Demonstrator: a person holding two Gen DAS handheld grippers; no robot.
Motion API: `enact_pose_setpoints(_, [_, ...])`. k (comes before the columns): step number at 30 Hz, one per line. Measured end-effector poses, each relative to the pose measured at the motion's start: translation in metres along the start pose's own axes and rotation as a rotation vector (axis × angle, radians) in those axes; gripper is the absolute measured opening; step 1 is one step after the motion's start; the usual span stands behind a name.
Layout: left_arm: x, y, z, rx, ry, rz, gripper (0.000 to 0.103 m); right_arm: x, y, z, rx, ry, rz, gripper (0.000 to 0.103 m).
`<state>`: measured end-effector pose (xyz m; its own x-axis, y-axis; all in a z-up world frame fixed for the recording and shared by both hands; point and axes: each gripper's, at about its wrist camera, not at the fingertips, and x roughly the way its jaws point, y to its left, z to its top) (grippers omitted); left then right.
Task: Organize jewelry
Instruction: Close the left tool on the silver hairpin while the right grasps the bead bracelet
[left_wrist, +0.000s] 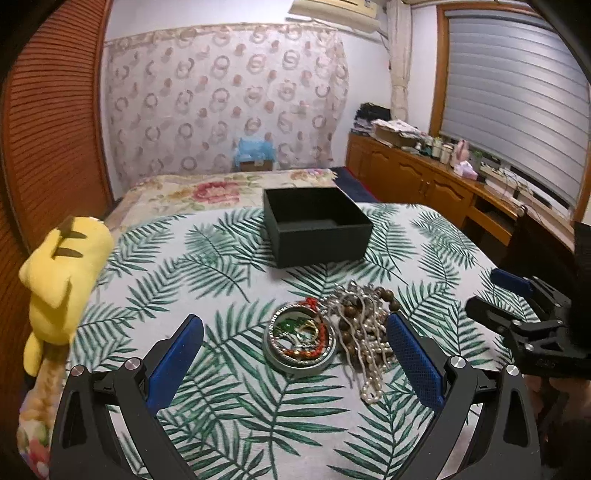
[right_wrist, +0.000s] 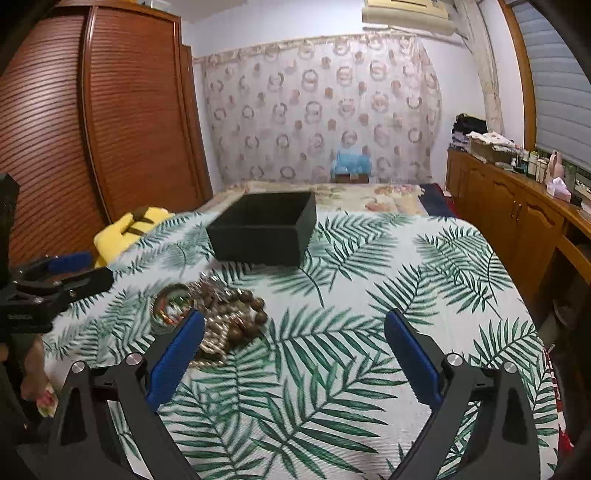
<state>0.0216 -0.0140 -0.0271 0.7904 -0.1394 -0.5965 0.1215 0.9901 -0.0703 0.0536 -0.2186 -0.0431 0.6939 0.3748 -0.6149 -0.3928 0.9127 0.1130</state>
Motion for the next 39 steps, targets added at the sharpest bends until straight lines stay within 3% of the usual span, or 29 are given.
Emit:
enact_pose_setpoints(17, [0.067, -0.031, 0.005, 0.085, 0.168, -0.151, 0.095, 0.013, -0.012, -0.015, -0.032, 0.088, 0.001, 0.097])
enact_pose_setpoints(21, [0.084, -0.036, 0.007, 0.101, 0.208, -0.167, 0.082, 0.015, -0.010, -0.015, -0.042, 0.095, 0.023, 0.097])
enact_pose_setpoints(30, [0.104, -0.043, 0.012, 0.149, 0.239, -0.140, 0.078, 0.020, -0.007, -0.012, -0.066, 0.102, 0.028, 0.097])
enact_pose_setpoints(31, [0.104, -0.043, 0.012, 0.151, 0.236, -0.146, 0.073, 0.020, -0.007, -0.012, -0.071, 0.104, 0.026, 0.097])
enact_pose_setpoints(32, [0.104, -0.042, 0.012, 0.152, 0.240, -0.147, 0.059, 0.020, -0.006, -0.011, -0.076, 0.105, 0.024, 0.097])
enact_pose_setpoints(33, [0.106, -0.041, 0.012, 0.151, 0.245, -0.151, 0.055, 0.020, -0.006, -0.011, -0.079, 0.105, 0.022, 0.097])
enact_pose_setpoints(39, [0.097, -0.030, 0.016, 0.127, 0.205, -0.162, 0.055, 0.022, -0.006, -0.009, -0.085, 0.108, 0.025, 0.097])
